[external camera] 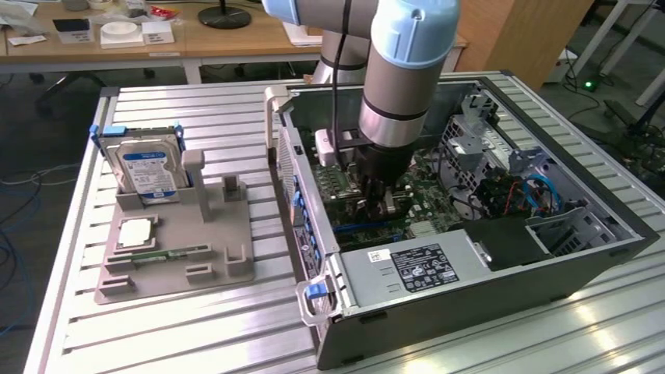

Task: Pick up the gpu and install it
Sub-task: 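Insert the gpu into the slot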

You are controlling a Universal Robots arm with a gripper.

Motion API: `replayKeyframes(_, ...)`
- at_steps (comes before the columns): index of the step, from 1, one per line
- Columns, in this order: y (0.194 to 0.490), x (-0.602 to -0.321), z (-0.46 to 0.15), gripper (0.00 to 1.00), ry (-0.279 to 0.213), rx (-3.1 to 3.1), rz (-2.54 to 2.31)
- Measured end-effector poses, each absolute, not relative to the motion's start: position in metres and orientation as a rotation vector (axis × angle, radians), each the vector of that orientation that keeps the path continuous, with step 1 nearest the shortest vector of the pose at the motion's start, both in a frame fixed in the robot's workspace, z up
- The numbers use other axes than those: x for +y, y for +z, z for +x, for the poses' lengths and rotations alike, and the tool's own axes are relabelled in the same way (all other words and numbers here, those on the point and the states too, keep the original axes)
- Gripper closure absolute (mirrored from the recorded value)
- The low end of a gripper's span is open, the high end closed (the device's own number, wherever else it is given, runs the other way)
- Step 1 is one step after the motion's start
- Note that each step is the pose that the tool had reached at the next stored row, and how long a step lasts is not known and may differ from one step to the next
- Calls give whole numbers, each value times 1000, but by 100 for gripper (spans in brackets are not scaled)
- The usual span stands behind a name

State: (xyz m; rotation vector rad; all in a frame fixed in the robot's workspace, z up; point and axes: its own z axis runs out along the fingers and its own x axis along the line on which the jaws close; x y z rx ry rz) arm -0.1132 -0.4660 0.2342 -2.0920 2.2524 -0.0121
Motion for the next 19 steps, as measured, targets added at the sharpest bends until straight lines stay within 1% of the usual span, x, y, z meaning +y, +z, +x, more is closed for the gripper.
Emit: replayKeyframes(19, 234, -463, -113, 72, -12, 2247, -2097)
